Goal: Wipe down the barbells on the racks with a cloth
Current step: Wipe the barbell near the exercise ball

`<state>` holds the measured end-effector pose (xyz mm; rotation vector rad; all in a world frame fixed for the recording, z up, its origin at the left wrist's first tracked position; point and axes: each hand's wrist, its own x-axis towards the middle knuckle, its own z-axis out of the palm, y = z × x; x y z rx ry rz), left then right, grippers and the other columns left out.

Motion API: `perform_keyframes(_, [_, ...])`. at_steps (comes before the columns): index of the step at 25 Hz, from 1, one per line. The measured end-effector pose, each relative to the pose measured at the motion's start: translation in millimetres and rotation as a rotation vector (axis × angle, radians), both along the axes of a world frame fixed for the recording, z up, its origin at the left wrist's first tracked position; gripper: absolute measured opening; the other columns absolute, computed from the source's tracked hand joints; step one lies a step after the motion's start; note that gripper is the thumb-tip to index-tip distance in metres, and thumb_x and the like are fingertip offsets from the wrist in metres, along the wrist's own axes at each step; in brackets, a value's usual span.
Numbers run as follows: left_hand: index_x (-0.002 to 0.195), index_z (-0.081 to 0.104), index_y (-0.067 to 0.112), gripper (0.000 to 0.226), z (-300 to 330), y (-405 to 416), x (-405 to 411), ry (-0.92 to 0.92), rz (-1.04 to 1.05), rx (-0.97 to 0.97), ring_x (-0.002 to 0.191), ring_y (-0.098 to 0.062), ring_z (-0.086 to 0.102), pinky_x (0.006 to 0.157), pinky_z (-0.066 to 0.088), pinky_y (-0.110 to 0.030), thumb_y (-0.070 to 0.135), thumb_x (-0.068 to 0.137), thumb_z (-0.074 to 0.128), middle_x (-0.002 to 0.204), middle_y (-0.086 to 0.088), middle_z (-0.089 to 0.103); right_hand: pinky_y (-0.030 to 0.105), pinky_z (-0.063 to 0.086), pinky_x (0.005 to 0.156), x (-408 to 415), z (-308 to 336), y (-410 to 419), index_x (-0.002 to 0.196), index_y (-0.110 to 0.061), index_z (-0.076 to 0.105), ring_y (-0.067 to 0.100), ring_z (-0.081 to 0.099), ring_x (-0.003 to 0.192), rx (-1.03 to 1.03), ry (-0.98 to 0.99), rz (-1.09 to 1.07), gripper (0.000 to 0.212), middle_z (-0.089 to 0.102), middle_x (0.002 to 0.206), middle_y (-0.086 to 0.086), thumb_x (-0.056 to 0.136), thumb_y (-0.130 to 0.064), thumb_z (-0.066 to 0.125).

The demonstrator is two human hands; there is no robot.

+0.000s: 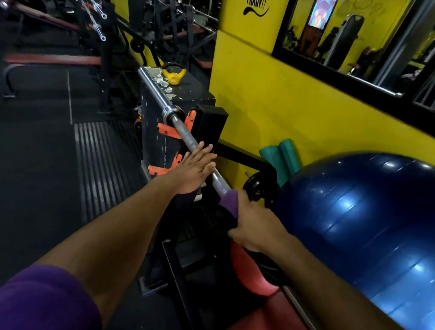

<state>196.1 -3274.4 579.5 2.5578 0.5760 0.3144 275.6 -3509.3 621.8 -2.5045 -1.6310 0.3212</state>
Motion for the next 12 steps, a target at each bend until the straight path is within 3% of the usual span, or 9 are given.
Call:
perform_keyframes(3, [0.160,0.022,0.017,0.051,-2.5,4.6,1.2,0.025,-0.030,0.024,0.152,-0.010,-0.021,0.122,-0.009,-0.050,0.035,0.112,0.022,0.170,0.003,-0.002,0.030,0.053,0.084,27.5,-5.0,-47.2,0.141,-0.029,0.042,0.011,0.064,0.097,0.062,0.602,-0.009,0.080,0.062,0.115,-0.006,0.069,-0.040,0.076])
perform_keyframes(5, [0.160,0.021,0.018,0.052,0.4,11.5,0.2,0.050,-0.059,0.052,0.152,-0.010,-0.020,0.123,-0.010,-0.048,0.036,0.112,0.023,0.170,0.003,-0.001,0.026,0.053,0.081,42.4,-5.0,-59.0,0.121,-0.027,0.061,0.003,0.066,0.089,0.082,0.943,-0.049,0.064,0.069,0.101,-0.010,0.062,-0.044,0.078])
perform_keyframes(8, [0.161,0.019,0.020,0.056,6.3,21.2,-1.8,0.055,-0.090,0.069,0.152,-0.006,-0.017,0.123,-0.010,-0.040,0.044,0.110,0.023,0.169,0.005,0.001,0.021,0.051,0.070,51.9,-13.0,-32.9,0.103,-0.022,0.062,0.002,0.067,0.077,0.128,1.121,-0.095,0.057,0.070,0.088,-0.008,0.056,-0.046,0.081])
perform_keyframes(10, [0.161,0.017,0.018,0.058,5.7,22.2,-2.7,0.041,-0.094,0.065,0.149,-0.001,-0.016,0.123,-0.008,-0.035,0.045,0.110,0.024,0.170,0.004,0.002,0.033,0.058,0.081,50.7,-18.0,-2.7,0.116,-0.013,0.061,0.019,0.072,0.090,0.154,1.260,-0.100,0.067,0.074,0.102,0.010,0.061,-0.042,0.085])
perform_keyframes(12, [0.162,0.012,0.018,0.060,2.3,24.0,-2.3,0.041,-0.093,0.077,0.148,0.002,-0.017,0.120,-0.010,-0.029,0.046,0.110,0.025,0.170,0.004,0.001,0.032,0.059,0.076,48.1,-16.0,28.3,0.117,-0.004,0.061,0.026,0.074,0.082,0.153,1.370,-0.081,0.055,0.075,0.095,0.019,0.073,-0.031,0.080])
